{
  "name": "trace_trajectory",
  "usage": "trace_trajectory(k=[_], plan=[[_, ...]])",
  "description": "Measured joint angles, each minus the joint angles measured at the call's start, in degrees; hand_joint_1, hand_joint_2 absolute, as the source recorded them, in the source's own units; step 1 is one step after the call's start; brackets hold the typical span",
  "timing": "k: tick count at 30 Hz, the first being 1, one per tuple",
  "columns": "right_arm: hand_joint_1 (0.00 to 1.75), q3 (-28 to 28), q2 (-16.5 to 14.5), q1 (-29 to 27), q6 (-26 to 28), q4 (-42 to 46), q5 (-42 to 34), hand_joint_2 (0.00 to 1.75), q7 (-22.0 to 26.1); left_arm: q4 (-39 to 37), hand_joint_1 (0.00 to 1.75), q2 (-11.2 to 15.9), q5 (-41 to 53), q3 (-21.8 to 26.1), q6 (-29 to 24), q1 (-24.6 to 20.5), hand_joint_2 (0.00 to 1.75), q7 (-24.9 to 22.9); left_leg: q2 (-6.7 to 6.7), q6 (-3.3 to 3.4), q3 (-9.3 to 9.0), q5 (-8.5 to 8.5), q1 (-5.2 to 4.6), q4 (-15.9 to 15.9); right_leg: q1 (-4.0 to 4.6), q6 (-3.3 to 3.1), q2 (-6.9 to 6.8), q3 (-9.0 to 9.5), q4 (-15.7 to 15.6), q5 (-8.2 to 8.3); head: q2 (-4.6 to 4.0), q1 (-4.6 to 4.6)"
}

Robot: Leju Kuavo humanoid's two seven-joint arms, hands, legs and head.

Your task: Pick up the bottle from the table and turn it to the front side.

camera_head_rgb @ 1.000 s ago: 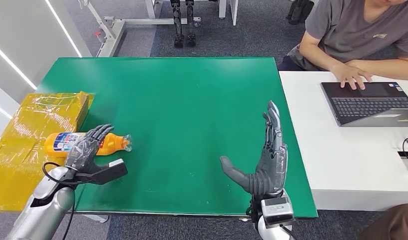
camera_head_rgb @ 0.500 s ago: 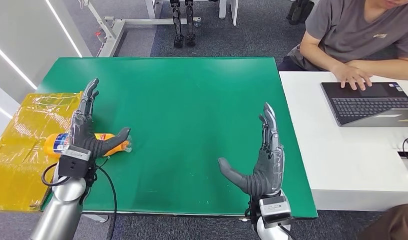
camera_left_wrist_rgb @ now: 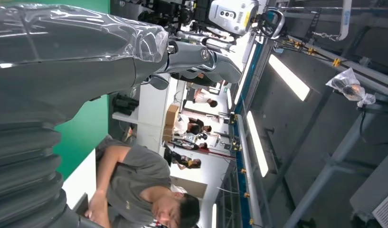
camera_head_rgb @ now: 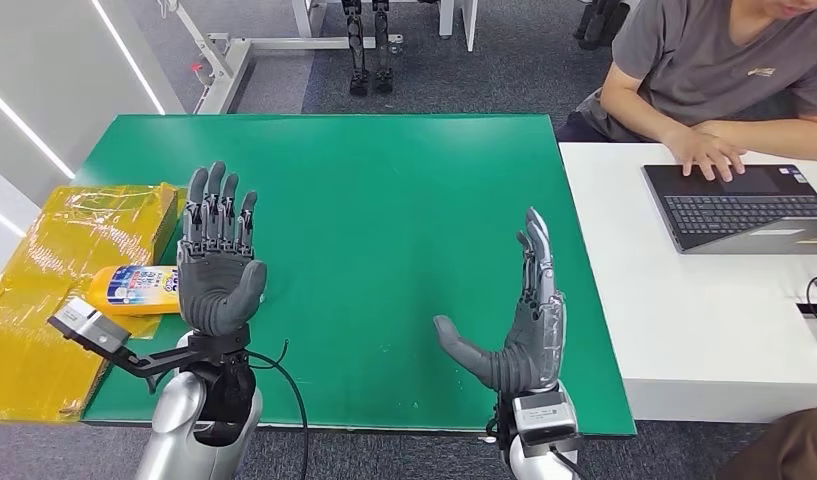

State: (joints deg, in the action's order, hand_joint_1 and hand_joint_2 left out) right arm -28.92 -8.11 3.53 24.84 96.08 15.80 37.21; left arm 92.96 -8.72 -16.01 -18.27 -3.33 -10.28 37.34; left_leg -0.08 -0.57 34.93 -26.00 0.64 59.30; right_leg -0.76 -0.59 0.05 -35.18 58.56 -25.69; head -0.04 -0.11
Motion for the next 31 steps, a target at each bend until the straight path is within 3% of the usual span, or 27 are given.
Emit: trace_trajectory(k=[13, 31], plan=[[0.0, 0.0, 0.0, -2.0, 0.5, 0.2, 1.9, 1.75, -0.2, 1.5, 0.0, -3.0, 8.8, -1.2, -4.2, 3.6, 1.75, 2.6, 0.0, 0.0, 0.0, 0.0, -0.01, 0.0, 0.01, 0.01, 0.0, 0.0, 0.0, -0.01, -0.01, 0.02], [0.0, -0.3, 0.0, -3.5, 0.4, 0.2, 1.9, 1.75, 0.7, 6.5, 0.0, -4.0, 7.4, -0.6, 1.1, 8.8, 1.75, 2.8, 0.0, 0.0, 0.0, 0.0, 0.0, 0.0, 0.01, 0.01, 0.0, 0.0, 0.0, -0.02, 0.0, 0.01]])
